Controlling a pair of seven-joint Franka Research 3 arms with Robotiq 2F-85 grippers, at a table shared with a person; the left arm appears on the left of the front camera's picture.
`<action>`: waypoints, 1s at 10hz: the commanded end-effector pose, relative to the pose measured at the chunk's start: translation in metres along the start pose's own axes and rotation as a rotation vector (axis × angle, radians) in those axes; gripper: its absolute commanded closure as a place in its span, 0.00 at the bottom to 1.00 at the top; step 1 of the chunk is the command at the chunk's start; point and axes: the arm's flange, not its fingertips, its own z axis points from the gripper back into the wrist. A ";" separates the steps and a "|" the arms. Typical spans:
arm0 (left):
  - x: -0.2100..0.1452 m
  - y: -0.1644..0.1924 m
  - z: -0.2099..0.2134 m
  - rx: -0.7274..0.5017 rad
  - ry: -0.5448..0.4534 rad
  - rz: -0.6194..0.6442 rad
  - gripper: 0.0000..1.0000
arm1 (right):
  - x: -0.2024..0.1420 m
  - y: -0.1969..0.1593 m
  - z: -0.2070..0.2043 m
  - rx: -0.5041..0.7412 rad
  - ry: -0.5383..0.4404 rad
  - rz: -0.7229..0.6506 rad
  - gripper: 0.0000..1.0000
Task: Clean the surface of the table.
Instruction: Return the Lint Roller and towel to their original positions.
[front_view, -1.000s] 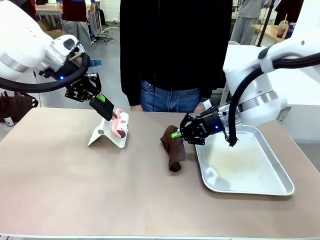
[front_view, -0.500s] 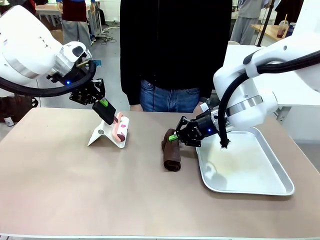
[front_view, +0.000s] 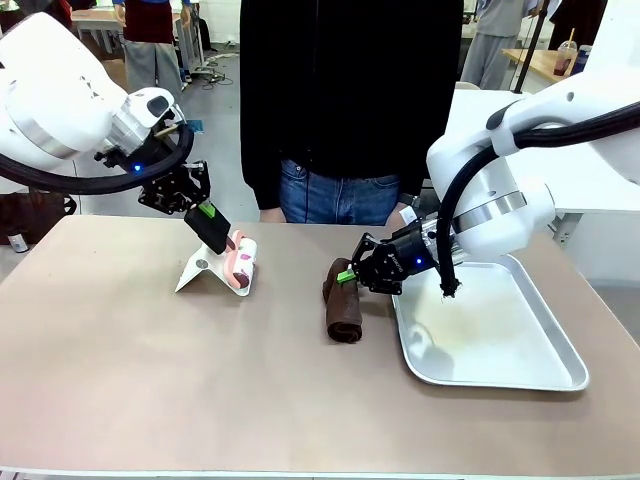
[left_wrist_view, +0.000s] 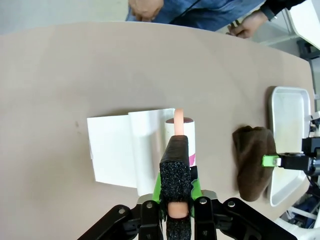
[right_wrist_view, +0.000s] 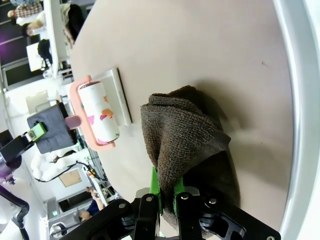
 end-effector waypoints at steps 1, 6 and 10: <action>0.005 -0.007 -0.002 0.044 -0.008 0.042 0.78 | -0.002 0.001 0.003 0.002 0.008 0.009 0.89; 0.009 -0.007 -0.009 0.053 -0.022 0.095 0.78 | -0.002 0.001 0.003 0.002 0.008 0.009 0.89; 0.012 -0.004 -0.020 0.095 -0.003 0.051 0.78 | -0.002 0.001 0.003 0.002 0.008 0.009 0.89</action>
